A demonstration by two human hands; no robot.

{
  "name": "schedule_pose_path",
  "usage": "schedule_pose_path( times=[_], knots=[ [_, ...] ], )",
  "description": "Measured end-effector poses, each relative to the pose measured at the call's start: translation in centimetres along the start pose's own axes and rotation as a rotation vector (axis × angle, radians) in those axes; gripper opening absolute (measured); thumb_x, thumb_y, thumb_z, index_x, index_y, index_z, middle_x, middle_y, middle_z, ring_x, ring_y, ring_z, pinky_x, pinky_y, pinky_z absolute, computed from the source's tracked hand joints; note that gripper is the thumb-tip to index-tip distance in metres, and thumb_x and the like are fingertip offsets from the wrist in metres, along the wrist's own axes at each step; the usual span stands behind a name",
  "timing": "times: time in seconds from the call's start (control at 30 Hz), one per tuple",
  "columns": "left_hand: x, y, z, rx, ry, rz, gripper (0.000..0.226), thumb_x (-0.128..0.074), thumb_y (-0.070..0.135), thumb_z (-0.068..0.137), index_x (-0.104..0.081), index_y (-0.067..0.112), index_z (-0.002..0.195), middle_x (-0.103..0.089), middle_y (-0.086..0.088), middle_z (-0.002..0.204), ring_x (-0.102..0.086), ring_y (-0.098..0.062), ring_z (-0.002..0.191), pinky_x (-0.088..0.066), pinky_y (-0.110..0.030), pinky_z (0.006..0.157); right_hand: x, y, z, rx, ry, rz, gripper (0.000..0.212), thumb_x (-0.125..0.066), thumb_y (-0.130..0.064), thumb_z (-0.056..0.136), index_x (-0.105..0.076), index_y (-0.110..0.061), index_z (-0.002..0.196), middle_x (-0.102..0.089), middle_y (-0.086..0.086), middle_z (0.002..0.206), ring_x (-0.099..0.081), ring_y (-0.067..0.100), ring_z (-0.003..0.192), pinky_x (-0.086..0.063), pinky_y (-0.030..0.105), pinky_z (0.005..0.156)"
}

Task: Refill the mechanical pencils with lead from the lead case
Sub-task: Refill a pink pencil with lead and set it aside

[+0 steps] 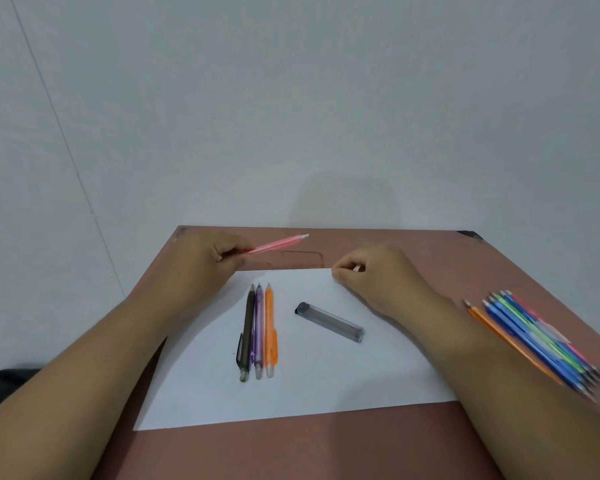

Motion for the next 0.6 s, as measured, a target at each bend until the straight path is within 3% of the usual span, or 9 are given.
schedule_pose_path(
  times=[0.1, 0.23, 0.43, 0.6],
  knots=[
    [0.0, -0.6, 0.1, 0.031, 0.002, -0.048, 0.02, -0.071, 0.024, 0.09, -0.077, 0.041, 0.098, -0.068, 0.036, 0.09, -0.062, 0.009, 0.09, -0.047, -0.009, 0.074, 0.0, 0.5, 0.2, -0.036, -0.005, -0.012, 0.016, -0.067, -0.023, 0.093, -0.077, -0.028, 0.08, -0.068, -0.015, 0.086, -0.063, 0.006, 0.078, -0.05, 0.022, 0.065],
    [-0.4, -0.8, 0.3, 0.048, -0.026, -0.064, 0.016, -0.072, 0.029, 0.091, -0.076, 0.044, 0.096, -0.069, 0.032, 0.091, -0.064, 0.003, 0.089, -0.054, -0.025, 0.078, -0.2, 0.9, 0.2, -0.081, -0.015, -0.039, 0.017, -0.066, -0.021, 0.092, -0.077, -0.019, 0.08, -0.072, -0.007, 0.085, -0.069, 0.023, 0.082, -0.056, 0.032, 0.068],
    [-0.6, -0.7, 0.3, 0.019, -0.063, -0.066, 0.015, -0.07, 0.036, 0.091, -0.073, 0.051, 0.091, -0.069, 0.031, 0.091, -0.064, 0.003, 0.088, -0.053, -0.027, 0.076, 0.0, 1.2, 0.3, -0.081, -0.015, -0.05, 0.014, -0.068, -0.021, 0.091, -0.078, -0.018, 0.082, -0.066, -0.016, 0.085, -0.062, 0.001, 0.078, -0.043, 0.008, 0.058],
    [-0.8, -0.4, 0.1, 0.008, -0.077, -0.1, 0.013, -0.07, 0.041, 0.09, -0.072, 0.054, 0.092, -0.071, 0.028, 0.089, -0.065, 0.0, 0.085, -0.055, -0.031, 0.075, 0.1, 1.2, 0.2, -0.091, -0.008, -0.024, 0.009, -0.072, -0.023, 0.088, -0.077, -0.029, 0.083, -0.065, -0.018, 0.088, -0.059, -0.002, 0.075, -0.038, 0.006, 0.056]
  ],
)
Point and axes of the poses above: each hand's wrist, its own z-axis towards the middle knuckle, its own x-axis out of the back of the hand, y = z × x, the point moved 6 cm from there along z, towards the middle knuckle
